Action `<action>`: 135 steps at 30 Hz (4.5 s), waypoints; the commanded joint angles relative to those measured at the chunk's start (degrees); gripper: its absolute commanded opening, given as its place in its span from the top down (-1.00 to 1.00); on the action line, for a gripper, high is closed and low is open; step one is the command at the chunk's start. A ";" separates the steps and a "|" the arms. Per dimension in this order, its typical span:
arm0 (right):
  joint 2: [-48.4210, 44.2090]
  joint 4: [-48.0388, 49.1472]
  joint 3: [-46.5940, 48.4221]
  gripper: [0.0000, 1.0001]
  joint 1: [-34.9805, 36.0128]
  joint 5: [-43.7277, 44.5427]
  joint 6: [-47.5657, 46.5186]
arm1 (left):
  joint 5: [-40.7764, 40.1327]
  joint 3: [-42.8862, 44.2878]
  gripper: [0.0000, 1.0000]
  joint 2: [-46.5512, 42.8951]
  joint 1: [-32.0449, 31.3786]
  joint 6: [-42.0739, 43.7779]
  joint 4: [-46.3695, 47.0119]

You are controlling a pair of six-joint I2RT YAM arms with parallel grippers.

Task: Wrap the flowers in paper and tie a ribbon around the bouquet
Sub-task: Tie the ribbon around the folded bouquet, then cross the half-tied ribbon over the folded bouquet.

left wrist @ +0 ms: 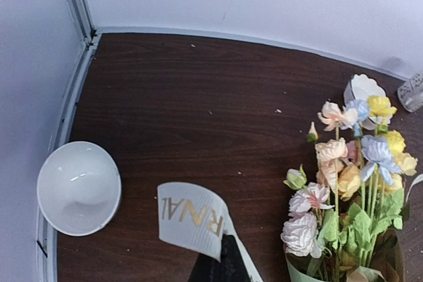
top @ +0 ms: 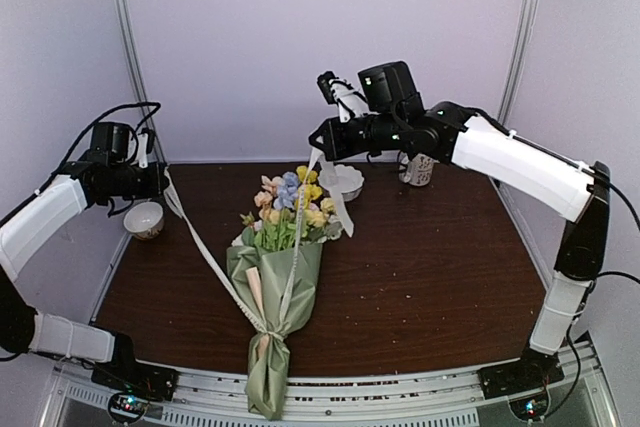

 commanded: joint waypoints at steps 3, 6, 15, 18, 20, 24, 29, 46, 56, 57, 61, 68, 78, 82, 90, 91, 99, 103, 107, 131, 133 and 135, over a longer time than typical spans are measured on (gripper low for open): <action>1.92 -1.78 4.15 1.00 -3.22 3.62 1.41 | -0.11 5.45 1.00 2.75 3.56 0.96 1.57; 0.12 -1.96 2.03 1.00 -4.29 5.85 1.21 | 4.60 2.38 1.00 -0.23 2.66 1.16 5.20; -6.19 -1.34 -5.82 1.00 -11.68 4.81 4.44 | 9.28 -2.52 1.00 -4.23 -2.68 4.17 5.62; -7.02 -0.70 -9.09 1.00 -11.45 1.29 6.28 | 8.64 -2.95 1.00 -4.40 -2.68 4.39 4.91; -8.43 0.07 -12.39 1.00 -11.44 0.34 8.18 | 9.11 -3.14 1.00 -4.81 -2.66 4.45 4.76; -12.75 1.46 -19.57 1.00 -11.51 0.58 9.96 | 11.41 -3.04 1.00 -5.93 -2.71 5.02 4.67; -18.35 -1.22 -26.20 1.00 -12.38 7.17 10.29 | 17.88 -2.94 1.00 -8.50 -5.37 6.02 4.94; -21.02 0.01 -31.44 -0.74 -3.98 -1.53 -6.93 | 23.27 -3.40 1.00 -20.35 -23.80 3.01 13.58; 1.16 9.39 -13.96 -0.64 12.11 -19.88 -12.87 | 21.24 1.17 1.00 -21.44 -26.58 0.95 17.47; 2.64 10.10 -12.97 -0.64 12.03 -19.98 -12.52 | 21.20 1.30 1.00 -21.49 -26.71 0.98 17.52; 6.56 11.43 -10.75 -0.56 12.03 -19.32 -12.11 | 20.74 1.02 1.00 -21.96 -26.76 0.91 17.61; 7.60 14.05 -14.00 0.23 11.94 -21.50 -10.26 | 20.32 0.20 1.00 -22.15 -26.77 1.54 16.99; 3.83 15.26 -19.79 0.73 10.80 -20.50 -8.68 | 18.56 -0.48 1.00 -24.01 -26.78 3.09 14.52; 1.67 16.58 -22.73 1.00 10.03 -20.12 -7.52 | 23.54 -3.94 1.00 -26.11 -28.54 4.76 15.37; -0.91 16.04 -25.42 1.00 9.08 -17.13 -9.31 | 12.88 -16.62 1.00 -28.05 -46.00 7.68 10.68; -1.04 15.62 -25.44 1.00 9.05 -16.52 -9.93 | 10.22 -18.24 0.99 -27.36 -49.48 8.02 10.11; -2.23 16.11 -26.19 1.00 9.06 -13.22 -13.93 | -5.00 -21.03 -0.05 -14.39 -72.70 7.28 7.99; -2.53 18.14 -27.40 1.00 9.04 -14.17 -13.83 | -6.38 -21.99 -0.15 -15.18 -74.84 6.95 11.38; -3.36 20.57 -29.07 1.00 9.19 -15.70 -13.02 | -18.61 -27.22 -0.18 -26.33 -74.53 5.59 16.64; -2.47 22.18 -29.20 1.00 9.31 -23.56 -12.95 | 20.54 -28.90 -0.49 -12.67 -44.17 21.81 44.85; -2.66 22.70 -29.48 1.00 9.30 -23.58 -12.95 | 20.64 -28.95 -0.30 -11.43 -42.09 20.65 47.66; -2.40 22.81 -29.22 1.00 9.30 -23.77 -12.94 | 20.28 -28.61 -0.16 -9.52 -40.71 20.40 49.43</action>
